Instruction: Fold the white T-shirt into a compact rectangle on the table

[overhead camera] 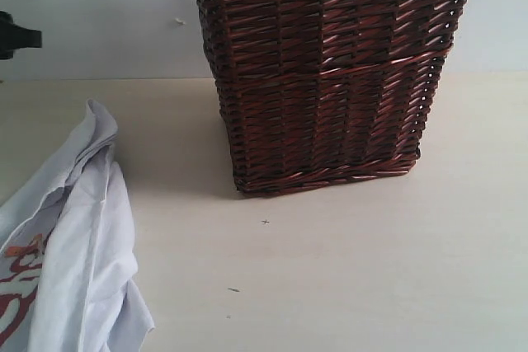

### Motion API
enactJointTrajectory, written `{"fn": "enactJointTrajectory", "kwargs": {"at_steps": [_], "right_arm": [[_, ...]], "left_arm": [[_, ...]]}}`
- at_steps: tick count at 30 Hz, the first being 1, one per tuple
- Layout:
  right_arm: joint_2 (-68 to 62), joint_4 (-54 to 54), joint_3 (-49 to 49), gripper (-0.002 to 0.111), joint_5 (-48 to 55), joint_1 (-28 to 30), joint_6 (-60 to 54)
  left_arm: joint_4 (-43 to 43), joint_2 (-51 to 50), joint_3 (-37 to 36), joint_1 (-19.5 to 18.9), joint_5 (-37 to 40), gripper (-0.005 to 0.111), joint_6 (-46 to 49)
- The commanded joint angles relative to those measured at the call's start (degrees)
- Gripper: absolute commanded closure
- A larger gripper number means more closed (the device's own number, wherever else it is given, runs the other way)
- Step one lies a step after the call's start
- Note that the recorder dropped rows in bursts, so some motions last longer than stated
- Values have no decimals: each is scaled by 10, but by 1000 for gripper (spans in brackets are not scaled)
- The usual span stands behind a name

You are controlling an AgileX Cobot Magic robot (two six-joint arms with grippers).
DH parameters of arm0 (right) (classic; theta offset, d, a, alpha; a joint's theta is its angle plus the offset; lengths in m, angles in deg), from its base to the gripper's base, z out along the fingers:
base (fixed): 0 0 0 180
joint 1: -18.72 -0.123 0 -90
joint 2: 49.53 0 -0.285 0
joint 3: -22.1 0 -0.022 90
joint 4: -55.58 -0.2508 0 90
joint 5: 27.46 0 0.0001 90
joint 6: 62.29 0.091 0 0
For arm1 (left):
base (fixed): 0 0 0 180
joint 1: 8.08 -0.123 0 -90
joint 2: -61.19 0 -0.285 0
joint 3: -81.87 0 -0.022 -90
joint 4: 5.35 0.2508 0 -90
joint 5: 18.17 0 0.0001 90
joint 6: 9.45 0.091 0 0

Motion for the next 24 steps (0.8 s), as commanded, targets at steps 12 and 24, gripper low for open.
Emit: {"fn": "enactJointTrajectory", "kwargs": {"at_steps": [12, 24], "right_arm": [[3, -2, -2, 108, -5, 2, 0], [3, -2, -2, 108, -5, 2, 0]], "left_arm": [[45, 50, -182, 4, -135, 60, -48], [-151, 80, -146, 100, 344, 61, 315]]}}
